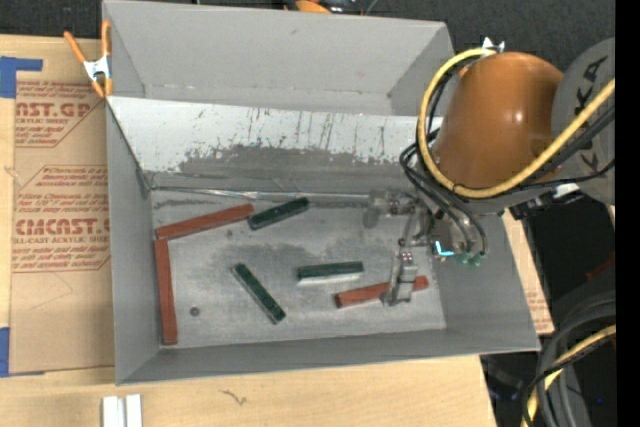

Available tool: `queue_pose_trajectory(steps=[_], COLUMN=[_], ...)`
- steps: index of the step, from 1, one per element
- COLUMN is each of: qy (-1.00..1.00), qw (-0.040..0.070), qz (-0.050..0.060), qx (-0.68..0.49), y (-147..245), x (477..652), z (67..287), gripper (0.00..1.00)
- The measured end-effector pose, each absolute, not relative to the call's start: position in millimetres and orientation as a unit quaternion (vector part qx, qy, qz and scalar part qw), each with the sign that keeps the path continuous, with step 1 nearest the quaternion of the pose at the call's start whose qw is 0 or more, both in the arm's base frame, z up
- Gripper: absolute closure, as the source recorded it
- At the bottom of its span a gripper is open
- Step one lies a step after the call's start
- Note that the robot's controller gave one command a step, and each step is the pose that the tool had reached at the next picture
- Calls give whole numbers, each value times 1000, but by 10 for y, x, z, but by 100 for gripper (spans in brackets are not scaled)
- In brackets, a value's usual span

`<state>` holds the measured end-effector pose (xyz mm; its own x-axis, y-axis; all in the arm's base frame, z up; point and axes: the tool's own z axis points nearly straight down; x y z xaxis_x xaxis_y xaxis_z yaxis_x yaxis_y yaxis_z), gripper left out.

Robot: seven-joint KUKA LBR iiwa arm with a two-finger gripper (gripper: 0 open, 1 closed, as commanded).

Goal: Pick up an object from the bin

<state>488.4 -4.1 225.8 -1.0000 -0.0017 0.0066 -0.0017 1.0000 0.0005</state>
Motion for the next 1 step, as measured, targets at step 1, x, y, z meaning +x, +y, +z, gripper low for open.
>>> queue_pose_trajectory(steps=[1], qy=[-1000], qw=[3], qz=[-1], qx=[-10], y=[-158], x=[5149], z=[655], gripper=[0])
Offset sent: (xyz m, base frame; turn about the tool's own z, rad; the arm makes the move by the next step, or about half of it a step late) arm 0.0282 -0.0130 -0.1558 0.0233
